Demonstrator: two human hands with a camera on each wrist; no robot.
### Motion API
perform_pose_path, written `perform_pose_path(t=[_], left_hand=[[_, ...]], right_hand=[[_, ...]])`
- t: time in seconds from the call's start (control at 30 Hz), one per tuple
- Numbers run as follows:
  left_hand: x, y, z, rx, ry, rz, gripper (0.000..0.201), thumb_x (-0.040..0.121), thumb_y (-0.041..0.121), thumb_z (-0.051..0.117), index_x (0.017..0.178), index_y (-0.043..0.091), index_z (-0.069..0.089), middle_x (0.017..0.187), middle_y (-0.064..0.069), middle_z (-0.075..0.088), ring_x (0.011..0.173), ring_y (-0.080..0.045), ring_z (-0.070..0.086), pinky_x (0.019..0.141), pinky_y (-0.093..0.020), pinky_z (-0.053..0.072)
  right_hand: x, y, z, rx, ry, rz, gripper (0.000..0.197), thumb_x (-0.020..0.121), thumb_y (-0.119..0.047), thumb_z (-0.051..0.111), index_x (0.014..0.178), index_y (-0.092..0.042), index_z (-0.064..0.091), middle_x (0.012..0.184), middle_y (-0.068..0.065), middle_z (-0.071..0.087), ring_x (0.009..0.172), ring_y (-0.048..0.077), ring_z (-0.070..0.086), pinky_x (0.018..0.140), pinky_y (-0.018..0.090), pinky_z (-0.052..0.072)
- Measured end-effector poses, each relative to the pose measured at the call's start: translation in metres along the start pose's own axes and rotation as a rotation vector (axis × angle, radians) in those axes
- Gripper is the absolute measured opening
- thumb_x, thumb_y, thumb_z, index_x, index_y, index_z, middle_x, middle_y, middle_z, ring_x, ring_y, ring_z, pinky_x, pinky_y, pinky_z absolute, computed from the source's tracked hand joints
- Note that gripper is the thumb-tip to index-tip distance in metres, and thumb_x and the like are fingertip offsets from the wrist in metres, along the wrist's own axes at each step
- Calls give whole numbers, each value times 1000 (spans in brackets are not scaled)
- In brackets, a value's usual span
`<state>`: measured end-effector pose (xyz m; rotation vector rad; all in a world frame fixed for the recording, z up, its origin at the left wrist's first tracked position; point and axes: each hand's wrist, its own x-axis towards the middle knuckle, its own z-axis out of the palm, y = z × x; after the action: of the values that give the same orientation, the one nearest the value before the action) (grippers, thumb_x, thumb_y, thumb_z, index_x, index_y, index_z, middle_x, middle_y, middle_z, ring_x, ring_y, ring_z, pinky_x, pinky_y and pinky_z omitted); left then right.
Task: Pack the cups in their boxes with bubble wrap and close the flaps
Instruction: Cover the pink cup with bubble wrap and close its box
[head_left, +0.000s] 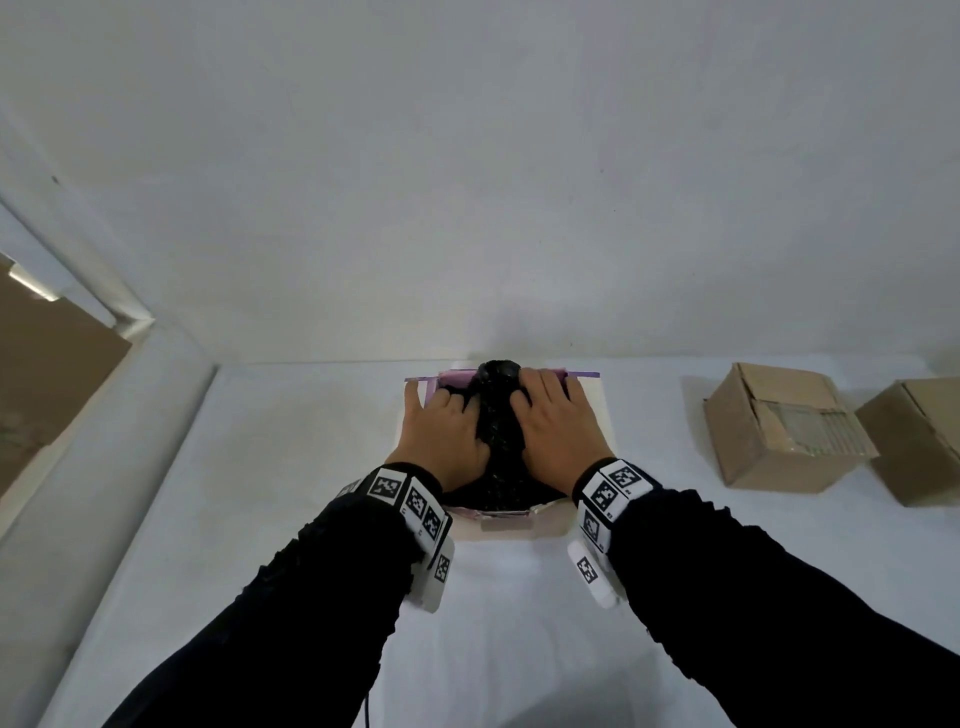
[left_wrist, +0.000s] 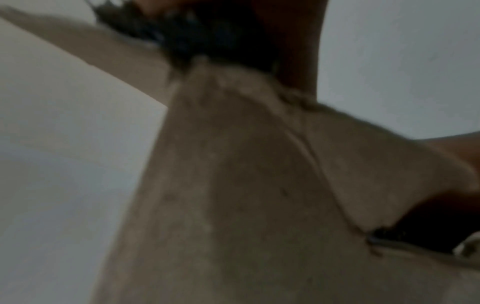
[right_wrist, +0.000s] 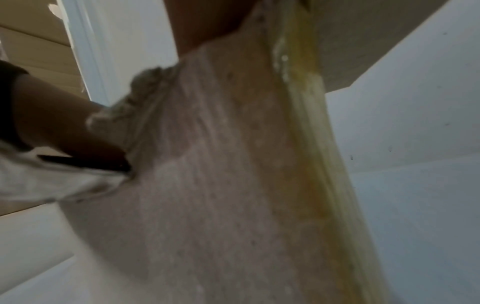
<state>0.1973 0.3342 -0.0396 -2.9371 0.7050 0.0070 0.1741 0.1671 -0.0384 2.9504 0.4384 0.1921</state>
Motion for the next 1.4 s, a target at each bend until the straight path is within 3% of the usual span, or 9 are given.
perform_pose_path(t=[0.13, 0.27, 0.47, 0.7, 0.83, 0.97, 1.17, 1.27, 1.4], left_hand=[[5, 1, -4, 69, -58, 4, 60, 85, 53, 33, 132, 20, 52, 133, -7, 48, 128, -27, 33, 109, -60, 4], [0, 2, -8, 58, -81, 3, 56, 85, 54, 35, 119, 16, 57, 121, -4, 60, 137, -29, 25, 111, -64, -9], [-1, 1, -10, 45, -96, -11, 60, 83, 56, 36, 118, 12, 57, 112, -4, 65, 138, -25, 25, 110, -64, -15], [-2, 1, -10, 42, -110, 5, 61, 85, 58, 32, 115, 14, 62, 107, 3, 67, 138, -25, 25, 109, -64, -17], [-2, 0, -9, 31, -100, 9, 58, 85, 57, 31, 107, 15, 65, 104, 2, 68, 136, -23, 28, 111, -64, -12], [-8, -1, -8, -7, 38, -26, 52, 86, 47, 28, 98, 16, 69, 104, 0, 65, 121, -22, 44, 113, -59, 6], [-25, -6, -14, -18, 327, -72, 15, 73, 30, 55, 81, 19, 59, 82, 1, 60, 85, -26, 50, 79, -41, 32], [-39, -6, -17, 4, 301, -34, 22, 81, 34, 50, 68, 19, 60, 67, 4, 62, 80, -24, 51, 81, -42, 31], [-61, -6, -22, 41, 119, -28, 36, 81, 43, 38, 66, 23, 64, 69, 9, 65, 108, -23, 51, 109, -55, 15]], right_hand=[[5, -1, 1, 60, 3, -38, 46, 78, -22, 51, 122, -11, 50, 127, 12, 52, 105, 31, 54, 83, 43, 41], [5, -2, 1, 22, -161, -2, 67, 79, -32, 51, 141, -12, 34, 112, 7, 65, 105, 31, 56, 98, 46, 30], [14, -6, -10, -86, -312, 50, 54, 78, -46, 50, 121, -13, 53, 117, 7, 63, 126, 34, 36, 113, 49, 13], [3, -4, 0, -36, -148, -21, 52, 66, -33, 59, 117, -22, 57, 108, 5, 62, 116, 34, 44, 105, 54, 17], [8, -4, -8, -38, -265, 15, 40, 82, -38, 42, 109, -15, 60, 109, 3, 65, 132, 32, 27, 112, 55, -2], [9, 5, -19, 55, -201, 99, 38, 82, -35, 45, 110, -16, 64, 122, 5, 57, 123, 29, 36, 106, 50, 16], [-2, 30, -25, 52, 156, 73, 33, 65, -4, 35, 79, -18, 61, 76, 1, 62, 85, 29, 53, 80, 40, 24], [-4, 26, -27, -65, 44, 59, 31, 70, -5, 39, 71, -18, 68, 76, 0, 66, 101, 32, 51, 93, 47, 22], [-11, 23, -20, -110, -221, 22, 30, 84, -17, 42, 98, -18, 69, 96, 0, 70, 133, 33, 27, 111, 56, -2]])
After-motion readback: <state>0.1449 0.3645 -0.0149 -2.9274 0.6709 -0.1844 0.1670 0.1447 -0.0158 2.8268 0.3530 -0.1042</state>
